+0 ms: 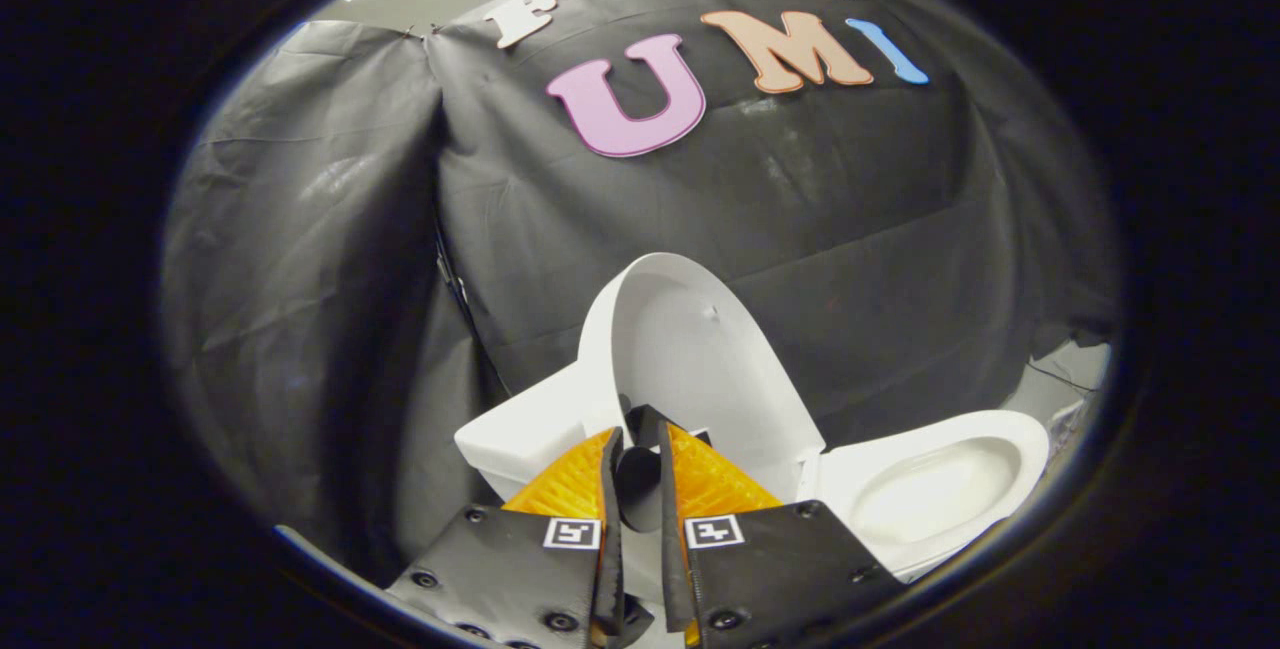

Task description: Open the toilet lid.

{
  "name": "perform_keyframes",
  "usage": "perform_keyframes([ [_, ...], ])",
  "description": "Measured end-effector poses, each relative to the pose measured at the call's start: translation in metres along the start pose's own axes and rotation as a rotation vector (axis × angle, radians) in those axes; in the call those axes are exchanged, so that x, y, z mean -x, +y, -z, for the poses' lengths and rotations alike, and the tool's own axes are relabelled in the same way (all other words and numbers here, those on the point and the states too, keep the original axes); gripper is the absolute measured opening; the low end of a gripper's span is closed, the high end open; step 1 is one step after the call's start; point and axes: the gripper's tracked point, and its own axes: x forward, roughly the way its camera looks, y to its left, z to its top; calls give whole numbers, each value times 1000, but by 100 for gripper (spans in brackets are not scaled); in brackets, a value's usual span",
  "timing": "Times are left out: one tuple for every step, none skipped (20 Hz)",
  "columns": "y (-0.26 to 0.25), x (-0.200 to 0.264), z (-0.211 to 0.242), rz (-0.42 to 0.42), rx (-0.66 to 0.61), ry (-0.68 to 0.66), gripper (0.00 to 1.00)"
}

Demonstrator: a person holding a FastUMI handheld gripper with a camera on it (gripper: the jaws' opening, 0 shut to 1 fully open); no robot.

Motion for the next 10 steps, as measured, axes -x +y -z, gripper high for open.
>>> perform_keyframes([
  [1, -1, -1, -22, -15, 3, 29],
  [1, -1, -1, -36, -32, 13, 29],
  [3, -4, -2, -46, -41, 10, 34],
  [5, -2, -4, -54, -40, 8, 39],
  [3, -2, -7, -40, -31, 6, 44],
  [0, -4, -12, -30, -22, 2, 49],
  [-3, -3, -14, -23, -16, -4, 53],
  [-8, -2, -21, -13, -13, -18, 58],
  [-13, 2, -30, -1, -7, -38, 62],
  [-20, 6, -41, 8, 1, -60, 67],
])
